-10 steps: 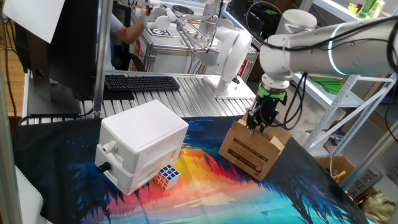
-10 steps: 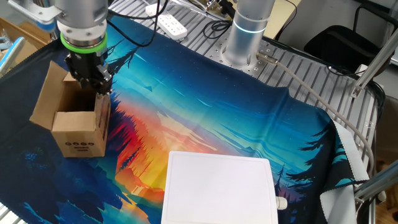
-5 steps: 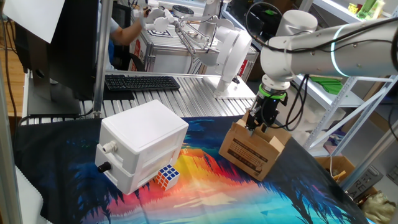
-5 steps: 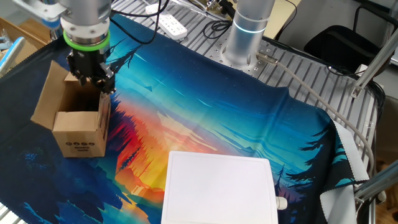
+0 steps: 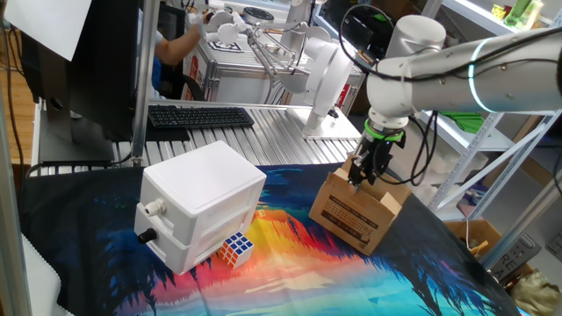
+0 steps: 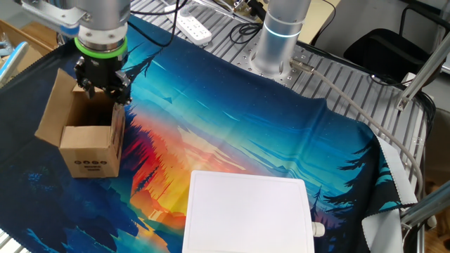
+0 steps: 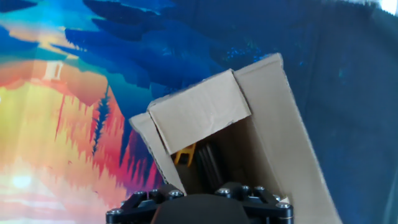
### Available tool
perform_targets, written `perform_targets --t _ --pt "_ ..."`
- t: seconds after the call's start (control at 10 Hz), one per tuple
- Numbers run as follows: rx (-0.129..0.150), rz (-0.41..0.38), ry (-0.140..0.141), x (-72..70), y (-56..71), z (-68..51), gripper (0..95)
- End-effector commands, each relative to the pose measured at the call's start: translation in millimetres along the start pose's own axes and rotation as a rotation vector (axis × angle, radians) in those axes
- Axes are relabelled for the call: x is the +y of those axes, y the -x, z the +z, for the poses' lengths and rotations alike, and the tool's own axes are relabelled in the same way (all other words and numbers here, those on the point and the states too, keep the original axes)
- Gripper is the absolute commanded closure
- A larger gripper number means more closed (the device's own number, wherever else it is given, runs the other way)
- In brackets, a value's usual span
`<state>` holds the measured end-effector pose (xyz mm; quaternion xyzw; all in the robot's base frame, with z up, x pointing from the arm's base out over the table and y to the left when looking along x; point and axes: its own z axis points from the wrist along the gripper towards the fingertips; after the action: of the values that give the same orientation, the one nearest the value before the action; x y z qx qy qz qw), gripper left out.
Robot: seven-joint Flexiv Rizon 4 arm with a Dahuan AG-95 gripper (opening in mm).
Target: Cover the box
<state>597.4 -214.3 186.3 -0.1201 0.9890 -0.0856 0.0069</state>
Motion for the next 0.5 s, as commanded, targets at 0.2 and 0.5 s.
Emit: perform_targets --t 0.2,0.5 --pt "-0.009 -0.003 0.011 -10.0 11.4 1.3 38.0" --pt "-0.014 -0.003 0.017 -13.7 16.0 10.8 38.0"
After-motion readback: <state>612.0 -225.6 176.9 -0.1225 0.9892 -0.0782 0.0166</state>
